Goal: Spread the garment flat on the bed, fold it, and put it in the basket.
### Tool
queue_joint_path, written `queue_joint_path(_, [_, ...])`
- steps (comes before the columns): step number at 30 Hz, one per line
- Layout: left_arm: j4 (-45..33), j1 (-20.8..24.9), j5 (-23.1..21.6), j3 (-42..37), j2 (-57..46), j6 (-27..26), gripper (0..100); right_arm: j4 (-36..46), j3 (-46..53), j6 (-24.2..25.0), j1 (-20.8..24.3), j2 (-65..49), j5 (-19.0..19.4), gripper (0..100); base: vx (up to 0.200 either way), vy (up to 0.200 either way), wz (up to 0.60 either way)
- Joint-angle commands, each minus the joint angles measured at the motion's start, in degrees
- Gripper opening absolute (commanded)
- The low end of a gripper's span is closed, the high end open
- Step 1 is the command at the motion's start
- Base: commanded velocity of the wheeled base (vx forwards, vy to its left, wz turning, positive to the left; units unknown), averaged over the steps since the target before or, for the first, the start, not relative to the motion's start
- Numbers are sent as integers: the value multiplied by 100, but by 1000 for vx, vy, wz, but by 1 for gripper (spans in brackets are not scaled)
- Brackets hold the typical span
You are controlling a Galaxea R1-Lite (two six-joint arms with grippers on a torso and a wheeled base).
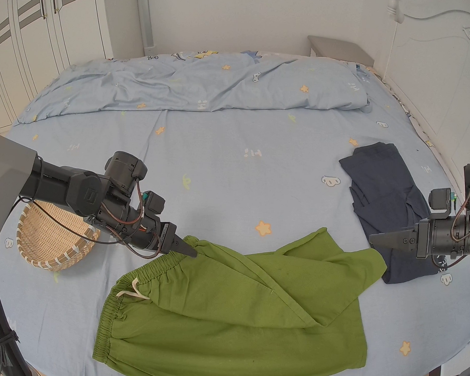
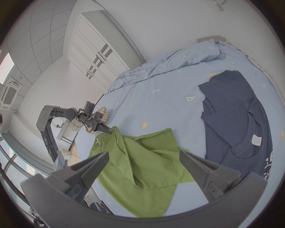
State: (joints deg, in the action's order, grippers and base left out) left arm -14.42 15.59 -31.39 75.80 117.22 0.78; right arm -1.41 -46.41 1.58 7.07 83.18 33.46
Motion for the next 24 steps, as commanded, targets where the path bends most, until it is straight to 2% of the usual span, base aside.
queue_joint_path(1, [-17, 67, 10, 5, 2, 10, 0, -8, 0, -9, 5, 93, 2, 100, 0, 0, 0])
queue_joint_path(9, [-43, 14, 10, -13, -156, 19, 0, -8, 0, -9, 5, 93, 2, 100, 0, 0, 0])
queue_joint_path(15, [10, -171, 10, -118, -736, 177, 0, -26, 0, -18, 49, 120, -349, 100, 0, 0, 0])
queue_joint_path(19, [36, -777, -69, -65, -1132, 423, 0, -34, 62, -18, 198, 120, -384, 100, 0, 0, 0])
queue_joint_path(24, [194, -1199, -587, -4, -1184, 555, 0, -34, 71, -18, 225, 120, -384, 100, 0, 0, 0])
